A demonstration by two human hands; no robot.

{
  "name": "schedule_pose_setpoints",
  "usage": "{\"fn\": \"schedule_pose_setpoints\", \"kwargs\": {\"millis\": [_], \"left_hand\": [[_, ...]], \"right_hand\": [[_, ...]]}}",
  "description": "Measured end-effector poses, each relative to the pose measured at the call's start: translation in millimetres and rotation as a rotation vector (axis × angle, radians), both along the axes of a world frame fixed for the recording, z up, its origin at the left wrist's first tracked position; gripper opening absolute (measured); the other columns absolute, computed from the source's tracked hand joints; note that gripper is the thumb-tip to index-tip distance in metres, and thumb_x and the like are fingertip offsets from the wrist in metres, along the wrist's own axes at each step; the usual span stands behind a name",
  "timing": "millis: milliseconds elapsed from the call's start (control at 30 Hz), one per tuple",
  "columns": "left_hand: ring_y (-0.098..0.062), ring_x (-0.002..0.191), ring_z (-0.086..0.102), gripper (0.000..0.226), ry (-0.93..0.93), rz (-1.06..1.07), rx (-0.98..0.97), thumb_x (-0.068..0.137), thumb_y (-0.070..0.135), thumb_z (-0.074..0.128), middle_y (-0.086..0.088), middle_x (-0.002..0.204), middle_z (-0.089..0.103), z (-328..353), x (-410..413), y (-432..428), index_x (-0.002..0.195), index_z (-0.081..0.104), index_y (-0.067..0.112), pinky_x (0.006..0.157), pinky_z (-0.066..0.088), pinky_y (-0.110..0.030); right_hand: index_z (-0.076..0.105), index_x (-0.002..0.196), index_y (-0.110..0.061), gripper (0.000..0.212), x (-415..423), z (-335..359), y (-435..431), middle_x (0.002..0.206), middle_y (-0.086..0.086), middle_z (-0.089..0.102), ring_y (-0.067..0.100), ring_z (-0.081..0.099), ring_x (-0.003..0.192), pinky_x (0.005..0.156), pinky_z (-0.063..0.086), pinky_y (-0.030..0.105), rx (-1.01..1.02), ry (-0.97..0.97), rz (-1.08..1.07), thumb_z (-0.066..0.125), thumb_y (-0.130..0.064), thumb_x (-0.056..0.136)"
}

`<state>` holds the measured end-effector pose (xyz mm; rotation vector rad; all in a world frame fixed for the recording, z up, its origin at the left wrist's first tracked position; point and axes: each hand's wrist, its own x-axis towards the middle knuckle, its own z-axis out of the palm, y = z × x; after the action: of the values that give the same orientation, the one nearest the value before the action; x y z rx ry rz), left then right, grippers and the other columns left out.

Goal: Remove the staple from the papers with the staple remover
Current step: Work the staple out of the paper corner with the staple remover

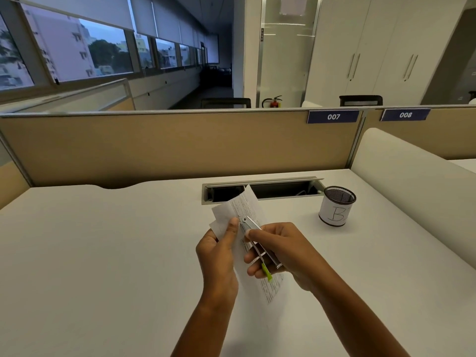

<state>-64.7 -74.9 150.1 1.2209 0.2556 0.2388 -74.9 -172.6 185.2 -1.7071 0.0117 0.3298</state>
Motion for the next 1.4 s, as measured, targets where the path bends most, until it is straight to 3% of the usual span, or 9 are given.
{"fn": "schedule_pose_setpoints", "kwargs": {"millis": [133, 367, 533, 633, 767, 933, 1067, 1233, 1400], "left_hand": [[-0.026, 0.089, 0.060, 0.012, 0.016, 0.029, -0.019, 0.084, 0.019, 0.055, -0.002, 0.098, 0.060, 2.8, -2.4, -4.3, 0.095, 0.054, 0.018, 0.077, 0.050, -0.036], [-0.029, 0.093, 0.058, 0.012, 0.060, 0.048, -0.072, 0.084, 0.021, 0.055, -0.004, 0.101, 0.058, 2.7, -4.0, -10.4, 0.095, 0.051, 0.020, 0.084, 0.051, -0.046], [-0.027, 0.073, 0.062, 0.014, 0.118, 0.032, -0.187, 0.085, 0.019, 0.054, -0.006, 0.098, 0.060, 1.7, -2.9, -10.0, 0.099, 0.052, 0.017, 0.053, 0.052, -0.036], [-0.031, 0.082, 0.062, 0.014, 0.126, 0.048, -0.191, 0.084, 0.020, 0.054, -0.009, 0.103, 0.061, 1.0, 0.2, -9.6, 0.098, 0.053, 0.016, 0.057, 0.052, -0.035], [-0.028, 0.078, 0.062, 0.015, 0.118, 0.058, -0.189, 0.086, 0.018, 0.052, -0.009, 0.100, 0.061, 3.0, 2.4, -9.2, 0.099, 0.053, 0.013, 0.055, 0.052, -0.030], [-0.028, 0.080, 0.060, 0.020, 0.128, 0.046, -0.201, 0.086, 0.016, 0.051, -0.011, 0.101, 0.061, 4.3, 4.5, -7.8, 0.103, 0.055, 0.008, 0.057, 0.052, -0.030], [-0.030, 0.082, 0.061, 0.028, 0.128, 0.028, -0.213, 0.086, 0.016, 0.052, -0.013, 0.103, 0.062, 2.6, 5.3, -7.2, 0.111, 0.054, 0.004, 0.065, 0.052, -0.038], [-0.014, 0.052, 0.066, 0.027, 0.112, 0.015, -0.227, 0.086, 0.016, 0.052, -0.006, 0.086, 0.063, -2.3, 5.2, -7.4, 0.110, 0.053, 0.004, 0.039, 0.053, -0.020], [-0.015, 0.049, 0.069, 0.034, 0.148, -0.086, -0.279, 0.087, 0.022, 0.051, -0.007, 0.090, 0.064, -5.6, 12.6, -4.8, 0.119, 0.048, 0.009, 0.046, 0.056, -0.028]], "right_hand": [[0.061, 0.083, -0.003, 0.023, 0.0, -1.5, 1.6, 0.049, -0.003, 0.066, 0.009, 0.062, 0.039, 0.045, 0.054, 0.019, -0.015, -0.018, -0.010, 0.050, -0.022, 0.091], [0.061, 0.079, -0.008, 0.021, -0.8, -5.0, 6.3, 0.055, 0.002, 0.065, 0.009, 0.061, 0.038, 0.044, 0.054, 0.019, 0.025, -0.045, -0.045, 0.051, -0.022, 0.091], [0.061, 0.074, -0.010, 0.024, 1.5, -8.7, 13.3, 0.060, 0.006, 0.064, 0.008, 0.060, 0.037, 0.043, 0.054, 0.019, 0.063, -0.055, -0.084, 0.050, -0.022, 0.091], [0.060, 0.071, -0.011, 0.026, 4.8, -13.8, 18.2, 0.062, 0.007, 0.063, 0.009, 0.058, 0.039, 0.048, 0.055, 0.022, 0.054, -0.085, -0.110, 0.050, -0.024, 0.091], [0.060, 0.071, -0.010, 0.028, 9.4, -22.1, 23.7, 0.064, 0.007, 0.061, 0.010, 0.057, 0.046, 0.058, 0.055, 0.026, 0.026, -0.123, -0.174, 0.050, -0.027, 0.091], [0.059, 0.065, -0.017, 0.031, 10.0, -24.9, 27.1, 0.057, -0.003, 0.059, 0.007, 0.058, 0.047, 0.048, 0.051, 0.012, 0.040, -0.139, -0.232, 0.048, -0.028, 0.092], [0.060, 0.065, -0.016, 0.032, 9.7, -25.1, 27.5, 0.056, -0.003, 0.059, 0.006, 0.057, 0.043, 0.047, 0.050, 0.013, 0.069, -0.119, -0.240, 0.047, -0.028, 0.092], [0.060, 0.067, -0.019, 0.030, 8.8, -27.4, 23.9, 0.056, -0.005, 0.059, 0.005, 0.059, 0.046, 0.049, 0.050, 0.016, 0.157, -0.125, -0.266, 0.046, -0.027, 0.092], [0.060, 0.076, -0.016, 0.025, 9.5, -30.6, 22.5, 0.057, -0.003, 0.063, 0.005, 0.060, 0.043, 0.049, 0.053, 0.016, 0.166, -0.169, -0.249, 0.046, -0.028, 0.092]]}}
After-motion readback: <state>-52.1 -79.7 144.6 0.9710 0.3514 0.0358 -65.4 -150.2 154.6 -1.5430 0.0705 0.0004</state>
